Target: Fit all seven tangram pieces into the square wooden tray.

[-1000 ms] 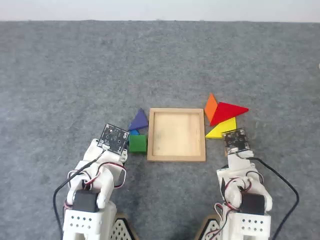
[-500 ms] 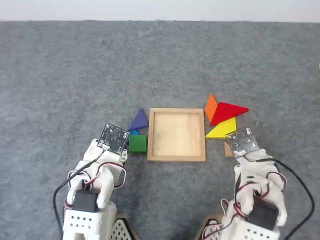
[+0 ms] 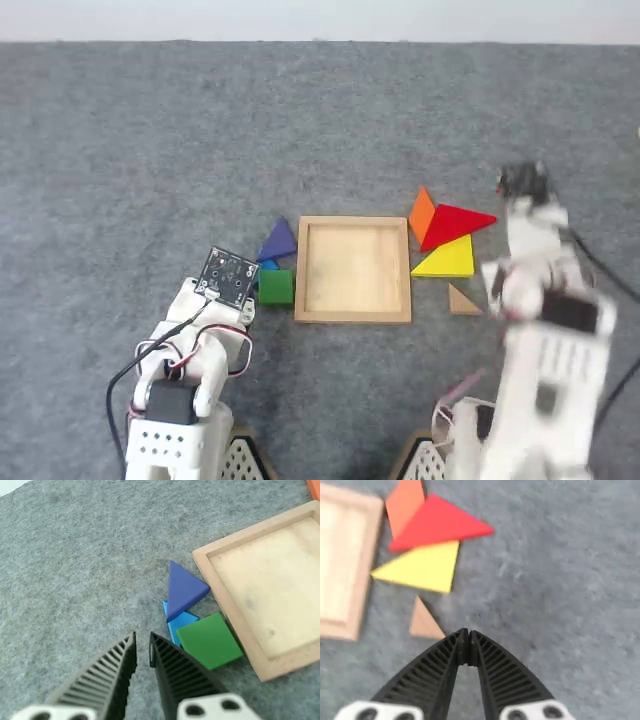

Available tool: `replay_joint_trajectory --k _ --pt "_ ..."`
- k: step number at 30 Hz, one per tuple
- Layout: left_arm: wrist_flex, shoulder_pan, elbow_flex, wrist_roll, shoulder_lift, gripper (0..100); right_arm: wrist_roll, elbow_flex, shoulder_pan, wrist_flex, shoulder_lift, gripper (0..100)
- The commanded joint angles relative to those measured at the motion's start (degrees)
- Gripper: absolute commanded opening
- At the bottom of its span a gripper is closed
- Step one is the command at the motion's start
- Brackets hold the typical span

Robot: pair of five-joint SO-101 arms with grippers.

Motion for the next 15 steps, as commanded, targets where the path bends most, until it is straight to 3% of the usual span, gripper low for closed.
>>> replay_joint_trajectory --k 1,8,15 --pt "0.4 -0.2 -0.5 0.4 -0.8 5 -7.5 -19.0 -6.8 -0.4 28.1 1.1" --pt "0.4 -0.2 -0.5 0.4 -0.8 5 -23.4 -35.8 -13.8 -0.7 50.7 10.5" --pt "0.4 -0.2 -0.5 0.4 -0.8 5 -35.1 -44.0 -14.2 -3.4 61.7 15.9"
